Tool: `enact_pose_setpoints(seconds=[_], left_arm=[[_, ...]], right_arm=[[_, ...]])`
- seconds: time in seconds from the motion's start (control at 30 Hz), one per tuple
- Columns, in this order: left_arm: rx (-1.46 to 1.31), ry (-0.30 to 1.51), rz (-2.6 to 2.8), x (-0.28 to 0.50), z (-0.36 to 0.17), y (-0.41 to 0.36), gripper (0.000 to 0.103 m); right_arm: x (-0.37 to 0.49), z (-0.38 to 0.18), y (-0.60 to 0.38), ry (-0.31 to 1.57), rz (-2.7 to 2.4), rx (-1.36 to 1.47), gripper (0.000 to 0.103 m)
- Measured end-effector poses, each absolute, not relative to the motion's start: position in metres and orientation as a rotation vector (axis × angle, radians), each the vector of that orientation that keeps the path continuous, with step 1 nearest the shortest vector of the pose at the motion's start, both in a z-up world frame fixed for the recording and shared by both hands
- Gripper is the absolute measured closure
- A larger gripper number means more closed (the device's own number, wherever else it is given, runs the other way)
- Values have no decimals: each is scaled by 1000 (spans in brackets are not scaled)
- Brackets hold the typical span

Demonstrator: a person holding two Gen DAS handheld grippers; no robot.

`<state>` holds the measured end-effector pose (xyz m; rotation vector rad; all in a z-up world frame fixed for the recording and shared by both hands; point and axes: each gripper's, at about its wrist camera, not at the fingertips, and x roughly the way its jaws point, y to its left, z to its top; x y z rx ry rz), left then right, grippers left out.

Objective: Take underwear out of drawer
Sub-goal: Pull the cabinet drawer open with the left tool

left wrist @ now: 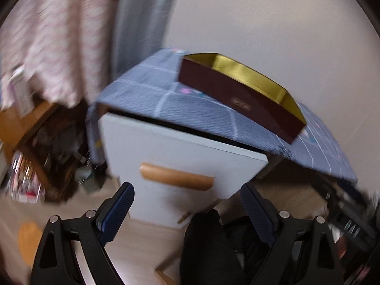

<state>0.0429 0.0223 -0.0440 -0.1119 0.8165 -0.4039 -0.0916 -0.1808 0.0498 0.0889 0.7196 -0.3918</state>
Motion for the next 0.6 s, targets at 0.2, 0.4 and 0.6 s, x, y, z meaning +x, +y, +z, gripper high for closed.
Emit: enact_pose_setpoints(seconds=[0.2, 0.4, 0.6], left_arm=[[93, 779, -567, 56, -59, 0, 10], [282, 732, -662, 66, -63, -15, 10], [352, 732, -784, 81, -63, -19, 10]], right_arm=[[-89, 44, -188, 730, -382, 107, 0], [-81, 30, -181, 765, -370, 73, 0], [-78, 28, -181, 775, -365, 71, 0]])
